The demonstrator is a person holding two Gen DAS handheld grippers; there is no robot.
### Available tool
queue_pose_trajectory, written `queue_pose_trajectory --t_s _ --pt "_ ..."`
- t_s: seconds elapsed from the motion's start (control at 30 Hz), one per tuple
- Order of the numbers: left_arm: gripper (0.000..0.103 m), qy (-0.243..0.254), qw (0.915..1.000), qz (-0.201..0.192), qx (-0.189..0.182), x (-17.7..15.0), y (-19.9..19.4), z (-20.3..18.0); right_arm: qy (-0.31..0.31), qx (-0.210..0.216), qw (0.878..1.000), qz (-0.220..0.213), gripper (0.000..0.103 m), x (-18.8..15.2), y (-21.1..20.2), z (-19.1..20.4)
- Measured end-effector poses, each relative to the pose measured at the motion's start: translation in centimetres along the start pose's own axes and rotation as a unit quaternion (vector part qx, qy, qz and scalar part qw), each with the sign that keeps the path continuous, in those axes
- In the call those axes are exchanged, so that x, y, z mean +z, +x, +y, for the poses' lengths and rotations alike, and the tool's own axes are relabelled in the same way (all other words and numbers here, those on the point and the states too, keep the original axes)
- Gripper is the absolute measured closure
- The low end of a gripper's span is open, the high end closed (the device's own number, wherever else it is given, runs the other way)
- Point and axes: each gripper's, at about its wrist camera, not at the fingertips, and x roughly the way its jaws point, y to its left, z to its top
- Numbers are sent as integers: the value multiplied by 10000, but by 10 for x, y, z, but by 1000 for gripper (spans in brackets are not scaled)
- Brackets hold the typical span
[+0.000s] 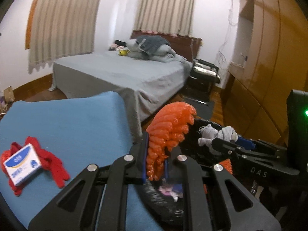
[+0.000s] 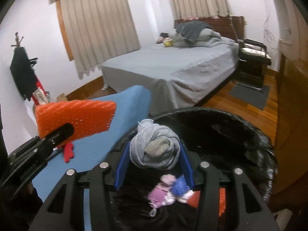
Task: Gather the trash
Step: 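Carry the orange net and grey sock over the bin and open both grippers, then grasp the white alcohol pads box with the left gripper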
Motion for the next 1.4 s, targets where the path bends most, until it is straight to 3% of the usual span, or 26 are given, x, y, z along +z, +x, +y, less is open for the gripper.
queue_pose_trajectory --t_s 0.47,0.6,0.8,1.0,1.23,1.4 --pt "89 262 9972 516 -472 -11 52 -42 426 -461 9979 137 51 -19 3 -53" --pt "60 230 9962 606 -581 -14 57 -38 513 -592 9968 166 49 -23 4 -64" --pt "47 133 9972 533 -501 -11 53 -31 544 -689 9961 110 37 -23 1 -67" --pt "30 -3 9994 316 -159 -5 38 -10 456 -823 9956 -5 12 -20 -3 -59" --pt "25 -142 9987 128 463 -8 10 37 308 -575 9979 -1 7 -15 0 -30" --pt "24 -262 9939 88 1072 -13 -13 81 76 -250 9997 41 7 -10 12 5"
